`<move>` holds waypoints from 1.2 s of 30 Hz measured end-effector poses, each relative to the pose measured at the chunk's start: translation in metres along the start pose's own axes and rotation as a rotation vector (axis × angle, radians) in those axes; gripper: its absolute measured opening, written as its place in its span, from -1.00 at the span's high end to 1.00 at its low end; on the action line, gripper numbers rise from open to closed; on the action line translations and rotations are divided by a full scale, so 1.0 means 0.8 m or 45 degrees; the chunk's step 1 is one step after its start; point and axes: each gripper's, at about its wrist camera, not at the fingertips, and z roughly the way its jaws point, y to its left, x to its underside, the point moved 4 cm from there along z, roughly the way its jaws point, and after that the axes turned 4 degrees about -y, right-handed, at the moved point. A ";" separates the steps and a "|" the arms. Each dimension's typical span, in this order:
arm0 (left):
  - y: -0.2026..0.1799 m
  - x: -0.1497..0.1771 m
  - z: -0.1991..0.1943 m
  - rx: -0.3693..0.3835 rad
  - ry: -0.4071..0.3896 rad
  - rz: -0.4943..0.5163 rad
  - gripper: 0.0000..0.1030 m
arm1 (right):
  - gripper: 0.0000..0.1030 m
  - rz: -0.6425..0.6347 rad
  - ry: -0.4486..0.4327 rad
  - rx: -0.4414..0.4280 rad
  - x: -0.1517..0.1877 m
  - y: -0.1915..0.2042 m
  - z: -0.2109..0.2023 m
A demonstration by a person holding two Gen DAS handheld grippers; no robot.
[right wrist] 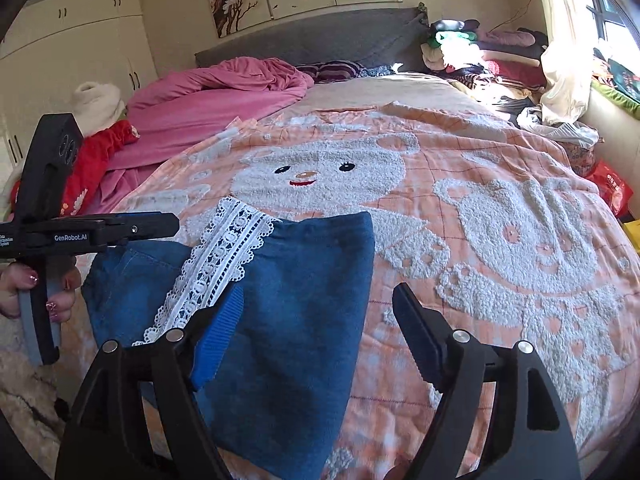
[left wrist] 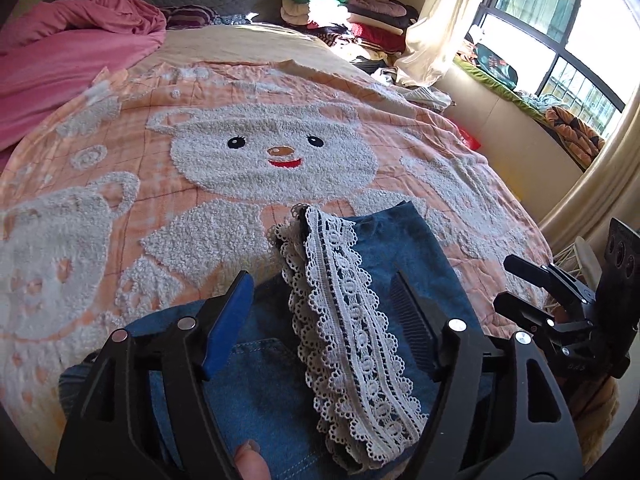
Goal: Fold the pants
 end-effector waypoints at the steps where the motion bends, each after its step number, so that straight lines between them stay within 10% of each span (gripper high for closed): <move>1: 0.000 0.003 -0.003 0.001 0.000 -0.005 -0.25 | -0.48 0.005 0.002 0.001 0.003 0.000 -0.003; 29: -0.004 0.122 -0.027 0.128 0.256 -0.144 -0.24 | -0.68 0.053 0.131 -0.062 0.068 0.017 -0.010; 36: -0.007 0.126 -0.017 0.150 0.301 -0.198 0.11 | -0.68 0.057 0.152 -0.042 0.071 0.014 -0.001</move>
